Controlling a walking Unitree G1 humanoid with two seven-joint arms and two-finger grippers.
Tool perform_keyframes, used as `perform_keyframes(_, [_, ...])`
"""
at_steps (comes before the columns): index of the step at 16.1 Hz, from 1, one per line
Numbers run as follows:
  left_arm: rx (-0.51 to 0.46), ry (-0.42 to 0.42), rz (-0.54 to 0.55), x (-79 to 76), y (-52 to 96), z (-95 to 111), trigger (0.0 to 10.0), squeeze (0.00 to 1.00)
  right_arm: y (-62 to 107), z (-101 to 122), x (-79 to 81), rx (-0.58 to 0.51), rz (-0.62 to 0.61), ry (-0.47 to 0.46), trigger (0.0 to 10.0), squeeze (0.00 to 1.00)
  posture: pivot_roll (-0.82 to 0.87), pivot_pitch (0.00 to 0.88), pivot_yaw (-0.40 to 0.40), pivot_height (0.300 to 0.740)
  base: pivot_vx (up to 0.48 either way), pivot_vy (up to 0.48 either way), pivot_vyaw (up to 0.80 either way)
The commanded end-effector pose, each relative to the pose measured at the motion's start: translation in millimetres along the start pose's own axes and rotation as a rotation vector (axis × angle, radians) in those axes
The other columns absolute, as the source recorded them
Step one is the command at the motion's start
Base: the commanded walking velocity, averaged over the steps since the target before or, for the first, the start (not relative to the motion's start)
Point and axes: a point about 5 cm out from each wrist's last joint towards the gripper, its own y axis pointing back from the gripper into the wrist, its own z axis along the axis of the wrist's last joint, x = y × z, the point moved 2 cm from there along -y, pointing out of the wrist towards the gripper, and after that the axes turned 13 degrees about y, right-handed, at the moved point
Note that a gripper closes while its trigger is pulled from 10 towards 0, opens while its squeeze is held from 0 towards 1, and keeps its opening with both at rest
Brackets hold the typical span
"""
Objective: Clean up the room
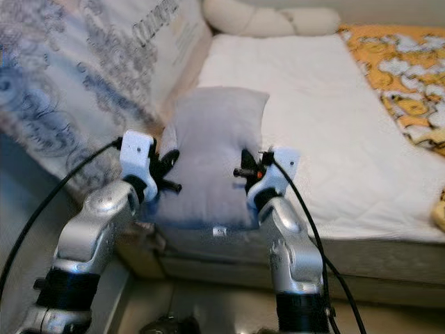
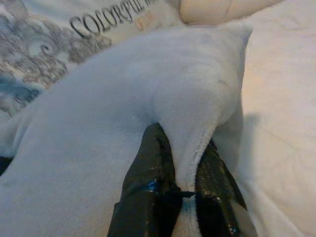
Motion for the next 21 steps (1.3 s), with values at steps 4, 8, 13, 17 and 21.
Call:
perform_keyframes(4, [-0.028,-0.005,-0.008,-1.4,-0.2,8.9,10.0,0.00,-1.6,5.1,2.0,-0.019,0.017,-0.003,10.0,0.00,-0.04,0.000,0.057,0.740,0.000,0.000,0.00])
perform_keyframes(8, [-0.025,-0.002,-0.006,-1.0,-0.5,8.5,10.0,0.00,-3.0,3.8,2.7,-0.011,0.025,-0.001,10.0,0.00,-0.03,0.000,0.053,0.740,0.000,0.000,0.00])
perform_keyframes(13, [-0.029,0.005,0.000,0.7,0.2,9.6,10.0,0.00,-4.5,2.5,7.3,0.001,0.057,0.033,10.0,0.00,-0.03,0.000,0.049,0.740,0.100,0.000,0.28])
perform_keyframes(17, [-0.032,0.011,0.016,3.9,1.7,9.2,10.0,0.00,-5.4,2.0,6.5,0.004,0.059,0.029,10.0,0.00,-0.03,0.000,0.038,0.740,0.262,0.000,0.40])
perform_keyframes(21, [-0.034,0.013,0.019,4.3,1.0,9.4,10.0,0.00,-6.8,1.5,6.4,0.008,0.063,0.034,10.0,0.00,-0.03,0.000,0.036,0.740,0.262,0.000,0.00])
